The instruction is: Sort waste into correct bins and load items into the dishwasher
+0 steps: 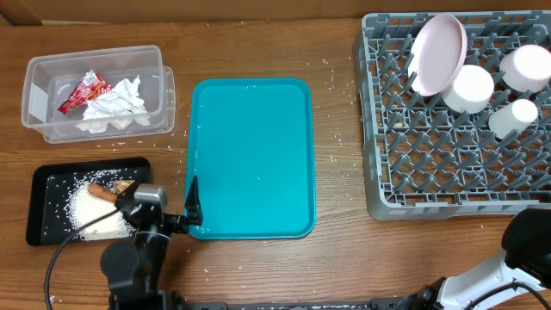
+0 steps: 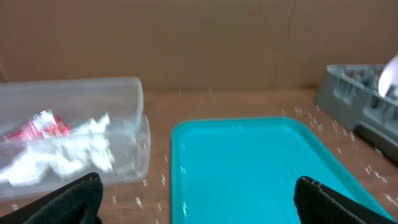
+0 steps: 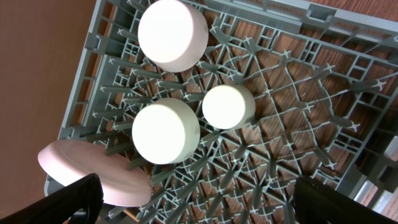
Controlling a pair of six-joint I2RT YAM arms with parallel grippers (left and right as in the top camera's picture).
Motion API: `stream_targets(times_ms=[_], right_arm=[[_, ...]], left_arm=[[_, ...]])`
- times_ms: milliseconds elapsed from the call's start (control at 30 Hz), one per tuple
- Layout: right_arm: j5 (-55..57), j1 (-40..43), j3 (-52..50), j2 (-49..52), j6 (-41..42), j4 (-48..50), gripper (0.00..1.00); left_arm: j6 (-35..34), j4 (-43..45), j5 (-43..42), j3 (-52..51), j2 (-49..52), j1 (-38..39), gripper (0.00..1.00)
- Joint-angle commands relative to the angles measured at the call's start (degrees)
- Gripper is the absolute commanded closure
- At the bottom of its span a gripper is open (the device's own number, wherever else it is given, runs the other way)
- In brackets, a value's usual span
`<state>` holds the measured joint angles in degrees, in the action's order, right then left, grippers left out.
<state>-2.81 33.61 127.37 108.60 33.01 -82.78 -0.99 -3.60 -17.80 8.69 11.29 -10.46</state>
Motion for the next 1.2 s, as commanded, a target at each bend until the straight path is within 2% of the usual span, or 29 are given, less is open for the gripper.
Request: stream_targets(times_ms=[0,333,533,1167], right_arm=[[-0.31,-0.11,0.2,-0.26,0.22,0.13,0.0],[-0.31,-0.11,0.2,-0.26,0.22,0.13,0.0],[-0.31,-0.11,0.2,-0.26,0.22,0.13,0.0],[-0.31,-0.11,0.2,-0.26,0.22,0.13,0.0]], left_arm=[[1.22,3.65,4.22,-3.8,-4.92,1.79,0.0],[1.2,4.24,11.89,-8.44,-11.1,7.19,0.0],[1.22,-0.55,12.22,-8.44,-11.1,7.21,0.0],[1.25,-0.39,12.44,-8.41,-11.04,7.21,0.0]])
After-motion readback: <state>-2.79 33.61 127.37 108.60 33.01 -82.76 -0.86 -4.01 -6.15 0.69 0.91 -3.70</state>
